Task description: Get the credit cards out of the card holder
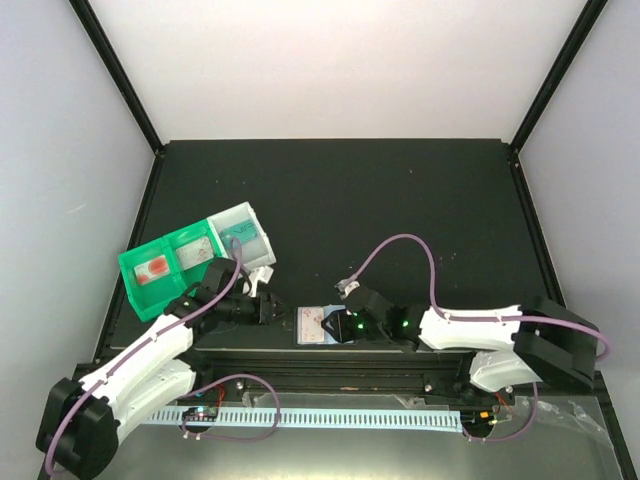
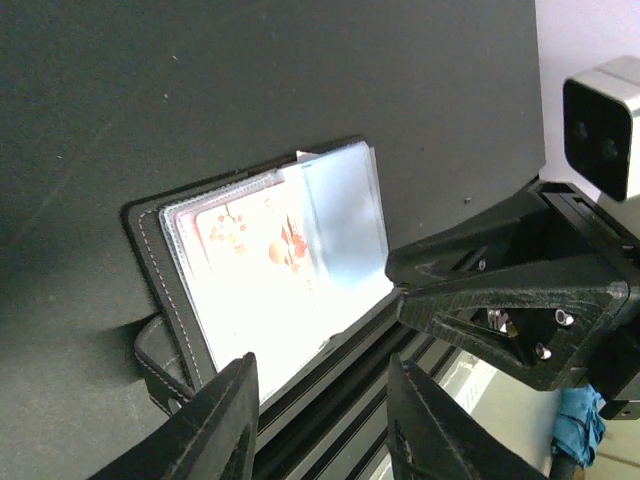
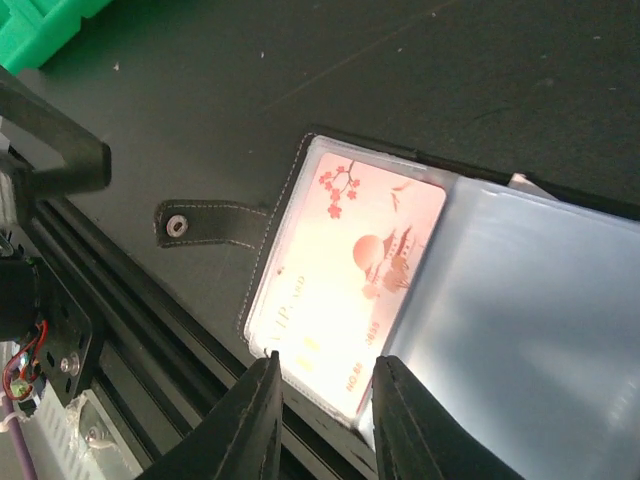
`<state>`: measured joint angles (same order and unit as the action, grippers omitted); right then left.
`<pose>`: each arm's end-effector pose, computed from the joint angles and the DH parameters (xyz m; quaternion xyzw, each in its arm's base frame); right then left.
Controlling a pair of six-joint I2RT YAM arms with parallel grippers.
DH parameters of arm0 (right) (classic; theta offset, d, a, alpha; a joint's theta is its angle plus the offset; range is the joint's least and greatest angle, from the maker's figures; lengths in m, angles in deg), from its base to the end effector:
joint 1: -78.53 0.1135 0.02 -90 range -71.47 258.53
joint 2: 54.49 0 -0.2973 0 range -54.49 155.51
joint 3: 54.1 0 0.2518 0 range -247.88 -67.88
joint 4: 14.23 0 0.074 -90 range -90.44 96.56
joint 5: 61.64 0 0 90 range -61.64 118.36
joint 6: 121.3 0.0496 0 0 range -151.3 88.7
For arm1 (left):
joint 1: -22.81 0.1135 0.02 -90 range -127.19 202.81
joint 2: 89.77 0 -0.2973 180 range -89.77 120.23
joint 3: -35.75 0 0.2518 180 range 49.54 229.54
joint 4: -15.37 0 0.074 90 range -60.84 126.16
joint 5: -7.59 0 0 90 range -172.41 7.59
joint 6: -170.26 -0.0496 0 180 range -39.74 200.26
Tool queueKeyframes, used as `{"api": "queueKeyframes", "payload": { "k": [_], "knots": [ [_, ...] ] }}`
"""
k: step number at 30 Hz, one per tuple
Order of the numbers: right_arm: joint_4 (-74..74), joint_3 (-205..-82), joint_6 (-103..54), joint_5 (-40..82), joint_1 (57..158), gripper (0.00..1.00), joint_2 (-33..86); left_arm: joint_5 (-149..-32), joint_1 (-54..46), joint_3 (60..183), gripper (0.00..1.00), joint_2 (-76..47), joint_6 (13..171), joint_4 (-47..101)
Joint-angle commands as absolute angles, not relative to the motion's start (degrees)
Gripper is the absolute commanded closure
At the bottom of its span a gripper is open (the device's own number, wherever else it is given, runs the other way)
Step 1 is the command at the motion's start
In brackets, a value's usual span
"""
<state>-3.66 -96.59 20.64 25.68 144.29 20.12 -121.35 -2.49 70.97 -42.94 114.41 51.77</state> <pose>0.0985 0.2245 0.1825 -0.1195 0.9079 0.3544 0.1892 0.1119 -0.0874 0.1960 0.0512 0.8868 -0.4377 0.1391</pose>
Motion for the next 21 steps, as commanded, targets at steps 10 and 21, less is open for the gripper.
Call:
{"api": "queueKeyframes", "payload": {
  "k": [10,21],
  "knots": [
    [-10.8,-99.4,20.3,27.0,143.9,0.79,31.8,-122.0,-7.4,67.2,0.73,-33.0,117.7,36.6],
    [-19.2,-94.1,21.4,24.9,141.4,0.83,32.6,-121.0,-9.5,64.4,0.75,-22.5,119.7,26.9]
  ]
}}
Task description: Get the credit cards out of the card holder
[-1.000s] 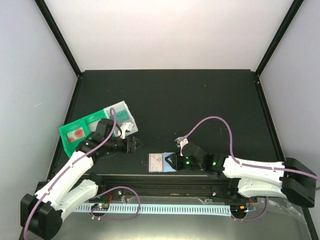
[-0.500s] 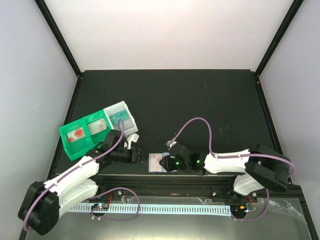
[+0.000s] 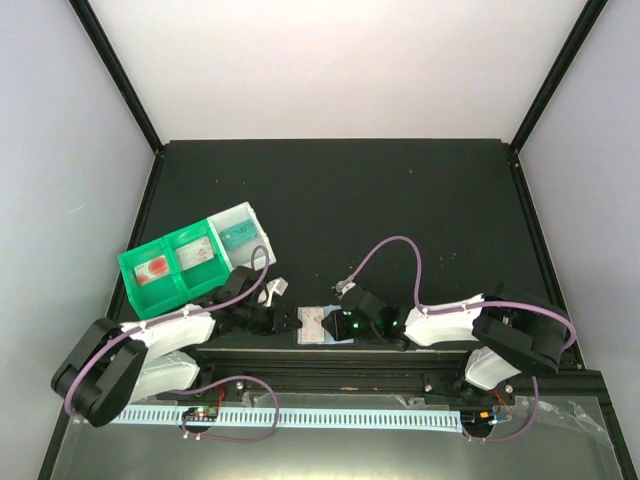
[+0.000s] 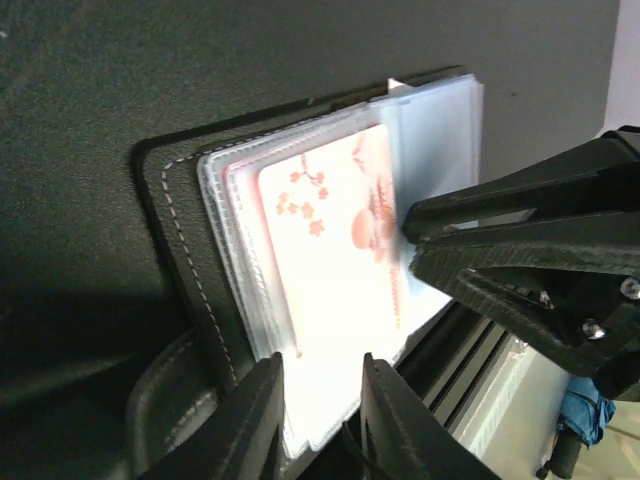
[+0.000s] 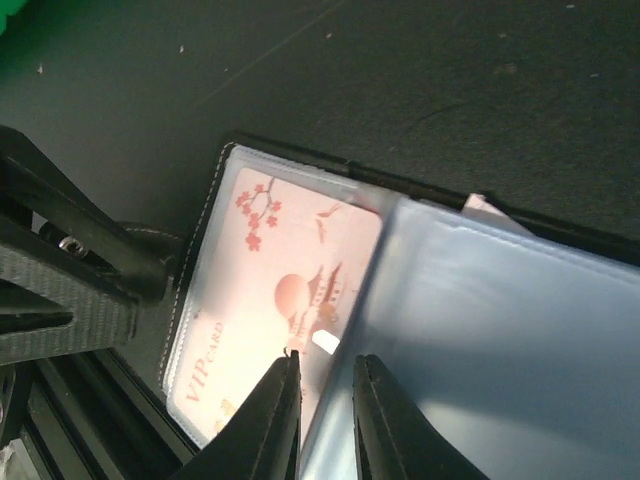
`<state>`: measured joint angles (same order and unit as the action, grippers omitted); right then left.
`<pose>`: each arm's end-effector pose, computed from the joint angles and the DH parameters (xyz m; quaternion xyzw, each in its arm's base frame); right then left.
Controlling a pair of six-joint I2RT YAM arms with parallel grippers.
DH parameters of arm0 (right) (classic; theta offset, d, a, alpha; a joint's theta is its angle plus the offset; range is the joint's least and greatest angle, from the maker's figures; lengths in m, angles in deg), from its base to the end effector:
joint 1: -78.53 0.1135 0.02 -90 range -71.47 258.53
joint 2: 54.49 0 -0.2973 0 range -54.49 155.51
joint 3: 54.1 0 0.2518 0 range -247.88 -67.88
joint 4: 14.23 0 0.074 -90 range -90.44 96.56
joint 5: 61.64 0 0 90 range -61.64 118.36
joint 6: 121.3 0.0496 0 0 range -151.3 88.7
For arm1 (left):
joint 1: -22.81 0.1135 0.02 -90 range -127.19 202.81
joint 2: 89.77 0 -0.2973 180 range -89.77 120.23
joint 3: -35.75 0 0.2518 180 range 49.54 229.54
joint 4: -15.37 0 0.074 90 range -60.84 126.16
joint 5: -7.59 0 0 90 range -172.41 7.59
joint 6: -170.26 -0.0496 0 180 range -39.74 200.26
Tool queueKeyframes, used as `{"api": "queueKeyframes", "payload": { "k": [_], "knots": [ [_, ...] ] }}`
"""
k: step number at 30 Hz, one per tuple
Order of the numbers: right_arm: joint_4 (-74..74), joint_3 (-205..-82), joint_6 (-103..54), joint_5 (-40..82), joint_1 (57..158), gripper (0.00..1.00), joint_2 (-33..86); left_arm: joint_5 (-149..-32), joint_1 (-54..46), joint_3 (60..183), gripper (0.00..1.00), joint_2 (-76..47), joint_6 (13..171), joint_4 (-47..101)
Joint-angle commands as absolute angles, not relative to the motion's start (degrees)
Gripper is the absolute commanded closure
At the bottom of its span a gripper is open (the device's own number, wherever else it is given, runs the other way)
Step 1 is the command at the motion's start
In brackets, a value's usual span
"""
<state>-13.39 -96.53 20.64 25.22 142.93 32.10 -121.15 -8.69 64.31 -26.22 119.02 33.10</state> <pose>0.1143 0.2449 0.1475 -0.1106 0.9169 0.3384 0.1802 0.1220 -0.1112 0.1456 0.0492 0.8988 -0.4305 0.0658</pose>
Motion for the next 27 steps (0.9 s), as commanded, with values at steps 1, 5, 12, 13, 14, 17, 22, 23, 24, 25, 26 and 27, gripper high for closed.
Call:
{"api": "queueKeyframes", "payload": {
  "k": [1,5,12,13,14,17,22,23,24,25,26,27],
  "knots": [
    [-19.8,-93.7,21.7,24.6,141.0,0.83,32.8,-121.1,-9.7,64.3,0.77,-21.4,119.9,26.0],
    [-20.6,-93.7,21.7,23.3,140.1,0.83,33.7,-120.6,-10.4,64.6,0.85,-18.3,120.2,24.0],
    [-25.4,-90.7,21.1,21.3,137.5,0.83,34.2,-118.4,-10.6,64.9,0.89,-12.7,120.2,21.0],
    [-26.1,-90.5,21.2,20.4,137.0,0.83,34.6,-118.4,-10.7,65.0,0.9,-11.9,120.2,20.8],
    [-26.6,-90.4,21.1,19.7,136.5,0.83,34.9,-118.4,-10.7,65.2,0.92,-11.2,120.3,20.6],
    [-27.2,-90.7,20.7,18.4,135.8,0.83,35.6,-117.9,-10.8,65.3,0.94,-10.5,120.4,20.8],
    [-27.6,-90.8,20.5,17.4,135.0,0.83,36.1,-115.8,-10.8,65.6,0.96,-11.7,120.1,22.5],
    [-28.0,-90.6,20.6,17.2,134.7,0.85,36.0,-115.5,-10.8,65.6,0.97,-11.7,120.0,22.8],
    [-28.4,-90.4,20.6,17.0,134.6,0.87,36.0,-115.2,-10.8,65.6,0.97,-11.7,119.9,23.0],
    [-28.8,-90.3,20.6,16.8,134.3,0.91,36.1,-115.0,-10.8,65.6,0.97,-11.7,119.9,23.2],
    [-28.9,-90.3,20.6,16.4,134.1,0.95,36.2,-114.7,-10.8,65.5,0.97,-11.6,119.8,23.3],
    [-29.0,-90.1,20.6,16.2,133.7,0.98,36.2,-114.4,-10.8,65.5,0.97,-11.7,119.8,23.7]
  ]
}}
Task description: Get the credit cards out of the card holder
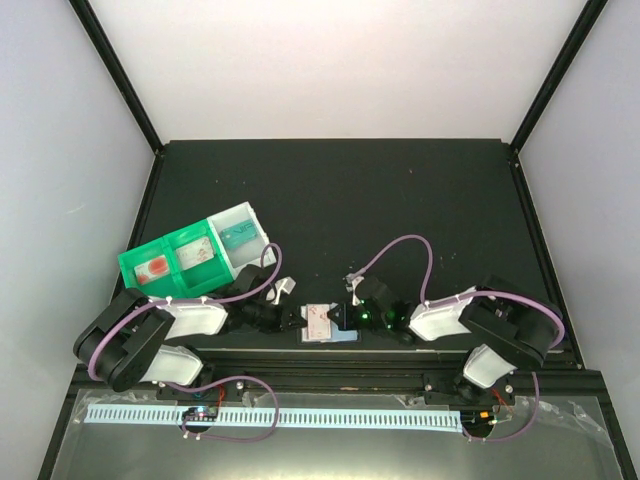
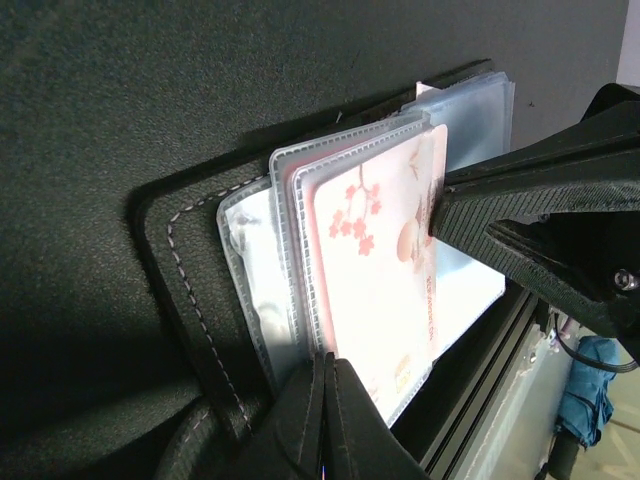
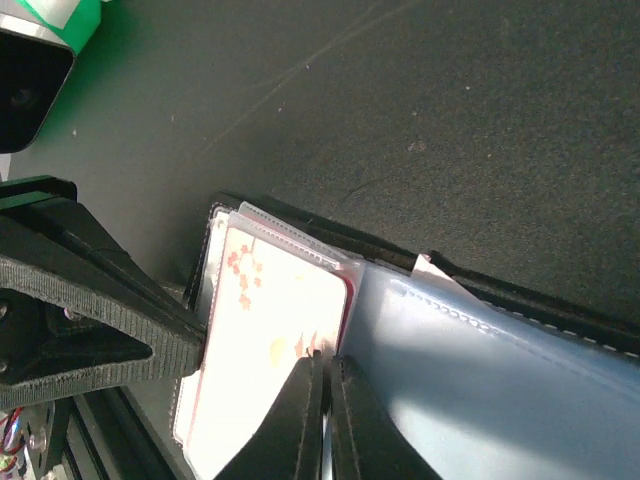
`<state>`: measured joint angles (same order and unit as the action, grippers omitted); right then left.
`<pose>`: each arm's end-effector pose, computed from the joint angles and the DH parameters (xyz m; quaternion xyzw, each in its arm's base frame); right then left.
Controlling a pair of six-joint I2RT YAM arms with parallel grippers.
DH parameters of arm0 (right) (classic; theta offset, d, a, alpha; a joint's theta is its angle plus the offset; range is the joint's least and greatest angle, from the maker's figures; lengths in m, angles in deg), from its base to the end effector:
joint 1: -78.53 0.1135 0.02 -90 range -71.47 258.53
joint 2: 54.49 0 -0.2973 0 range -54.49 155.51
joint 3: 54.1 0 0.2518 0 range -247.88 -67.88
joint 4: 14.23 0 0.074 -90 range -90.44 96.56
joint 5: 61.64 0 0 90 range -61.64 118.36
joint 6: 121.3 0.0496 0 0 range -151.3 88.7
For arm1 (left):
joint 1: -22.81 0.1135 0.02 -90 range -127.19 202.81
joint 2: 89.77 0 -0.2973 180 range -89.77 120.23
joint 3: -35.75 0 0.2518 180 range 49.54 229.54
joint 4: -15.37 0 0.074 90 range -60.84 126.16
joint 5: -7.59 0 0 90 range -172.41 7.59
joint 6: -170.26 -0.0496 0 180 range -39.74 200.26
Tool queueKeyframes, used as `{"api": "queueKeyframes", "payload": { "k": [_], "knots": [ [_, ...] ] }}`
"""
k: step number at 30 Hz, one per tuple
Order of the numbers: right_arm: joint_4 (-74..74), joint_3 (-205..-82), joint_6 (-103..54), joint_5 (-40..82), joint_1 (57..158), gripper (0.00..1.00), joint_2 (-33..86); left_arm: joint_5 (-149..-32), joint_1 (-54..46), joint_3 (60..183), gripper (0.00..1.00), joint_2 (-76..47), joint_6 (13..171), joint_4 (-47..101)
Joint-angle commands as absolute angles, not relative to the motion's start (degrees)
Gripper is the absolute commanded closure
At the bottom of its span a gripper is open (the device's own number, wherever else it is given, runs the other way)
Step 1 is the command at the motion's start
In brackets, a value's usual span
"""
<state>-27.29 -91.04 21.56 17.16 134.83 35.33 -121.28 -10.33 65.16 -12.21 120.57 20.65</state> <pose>0.1391 0.2260 0.1315 -0.0684 0.8997 0.3951 0.1726 0.1430 -0.1305 0.1258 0.0482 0.9002 -0.4301 0.0482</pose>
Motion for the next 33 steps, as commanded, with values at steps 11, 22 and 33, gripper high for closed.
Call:
{"api": "queueKeyframes", "payload": {
  "k": [11,22,33],
  "knots": [
    [-28.8,-87.2,20.4,14.8,131.0,0.99,32.1,-112.3,-10.8,65.3,0.95,-11.6,119.9,25.1],
    [-31.4,-85.8,21.5,13.4,130.8,0.88,32.6,-113.2,-11.0,65.3,0.91,-15.3,121.2,26.5],
    [-35.9,-85.3,24.2,10.8,130.8,0.83,36.6,-111.7,-13.8,69.6,0.78,-26.3,122.4,32.4]
  ]
}}
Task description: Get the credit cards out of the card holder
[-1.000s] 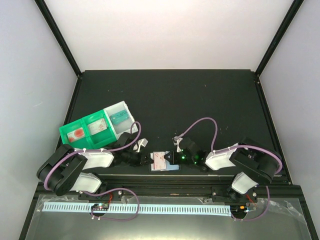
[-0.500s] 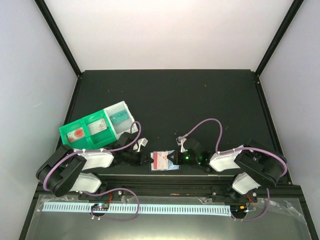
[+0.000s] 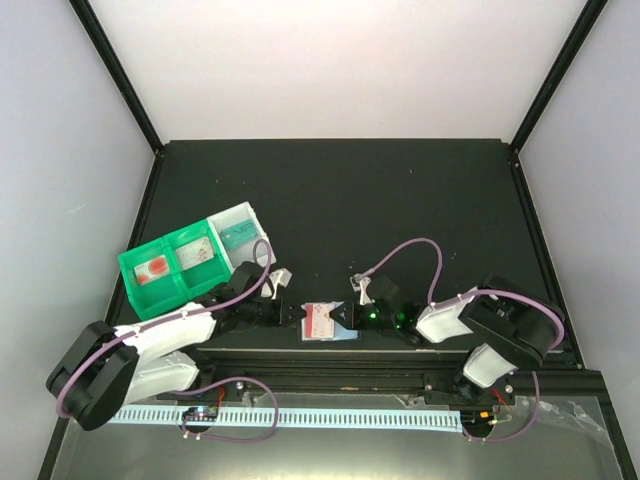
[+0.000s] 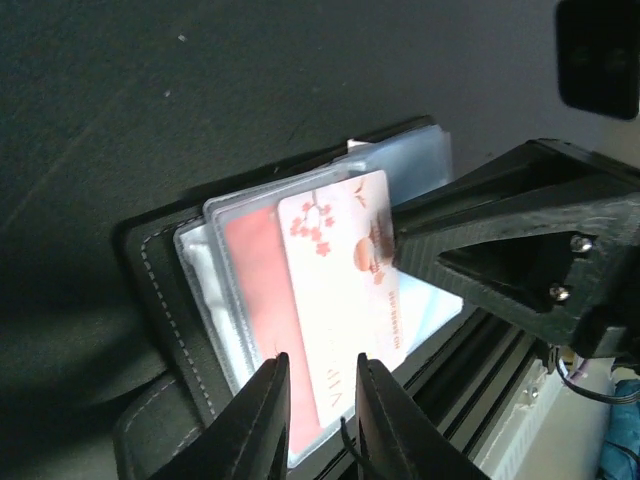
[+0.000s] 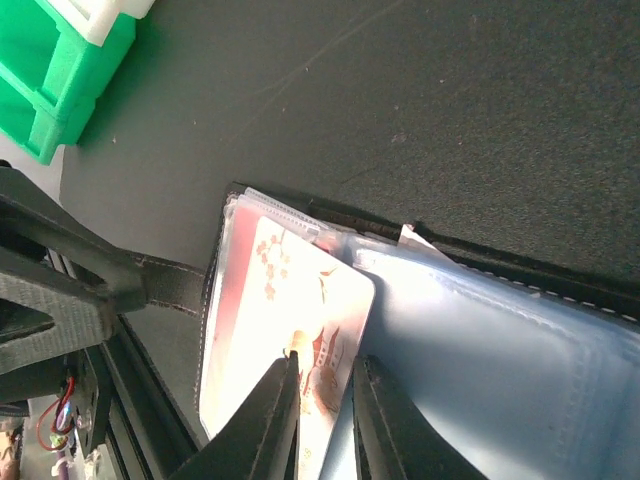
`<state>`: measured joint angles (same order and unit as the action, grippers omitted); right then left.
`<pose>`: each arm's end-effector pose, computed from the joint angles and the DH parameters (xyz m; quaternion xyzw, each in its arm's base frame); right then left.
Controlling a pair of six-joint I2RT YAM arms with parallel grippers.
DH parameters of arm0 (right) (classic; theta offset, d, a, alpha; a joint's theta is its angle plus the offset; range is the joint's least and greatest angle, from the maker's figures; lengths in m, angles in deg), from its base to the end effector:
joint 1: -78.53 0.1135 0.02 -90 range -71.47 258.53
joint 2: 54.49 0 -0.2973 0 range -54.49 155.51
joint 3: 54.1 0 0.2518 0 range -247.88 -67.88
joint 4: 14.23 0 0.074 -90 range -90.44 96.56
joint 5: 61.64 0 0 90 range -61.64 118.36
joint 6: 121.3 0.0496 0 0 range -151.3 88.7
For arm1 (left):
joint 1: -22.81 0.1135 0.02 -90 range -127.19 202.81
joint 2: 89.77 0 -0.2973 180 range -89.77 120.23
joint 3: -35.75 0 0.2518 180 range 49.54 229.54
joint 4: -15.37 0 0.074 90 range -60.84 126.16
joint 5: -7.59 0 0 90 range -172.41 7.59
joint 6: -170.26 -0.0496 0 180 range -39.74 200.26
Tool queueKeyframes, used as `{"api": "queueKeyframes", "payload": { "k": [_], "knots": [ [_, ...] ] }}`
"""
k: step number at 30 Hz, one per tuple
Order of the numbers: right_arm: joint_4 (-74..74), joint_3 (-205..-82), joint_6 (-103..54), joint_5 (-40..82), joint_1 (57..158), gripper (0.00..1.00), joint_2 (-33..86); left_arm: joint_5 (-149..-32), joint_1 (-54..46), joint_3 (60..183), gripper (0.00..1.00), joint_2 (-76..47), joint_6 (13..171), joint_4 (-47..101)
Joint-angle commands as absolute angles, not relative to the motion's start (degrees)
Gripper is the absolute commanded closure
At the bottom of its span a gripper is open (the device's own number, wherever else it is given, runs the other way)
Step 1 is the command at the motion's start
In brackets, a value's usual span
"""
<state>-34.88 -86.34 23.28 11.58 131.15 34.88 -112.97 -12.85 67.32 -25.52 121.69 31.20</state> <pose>0.1410 0.2082 0.1271 -0.0506 0.8843 0.4358 0.1595 0.1316 -0.1255 0.1579 0.0478 0.9057 -0.4057 0.1137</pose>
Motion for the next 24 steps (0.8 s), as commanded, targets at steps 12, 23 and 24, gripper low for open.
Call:
{"api": "queueKeyframes", "payload": {
  "k": [12,23,24],
  "knots": [
    [-37.8,-84.2,24.9,11.2,130.8,0.95,37.6,-111.4,-15.7,69.3,0.85,-17.3,121.8,26.8],
    [-30.2,-81.0,23.9,15.4,130.8,0.99,27.4,-108.3,-15.7,67.9,0.85,-18.6,121.3,27.0],
    [-28.5,-81.2,23.7,15.9,130.8,0.99,26.1,-108.4,-15.7,68.0,0.84,-18.9,121.3,26.9]
  ]
}}
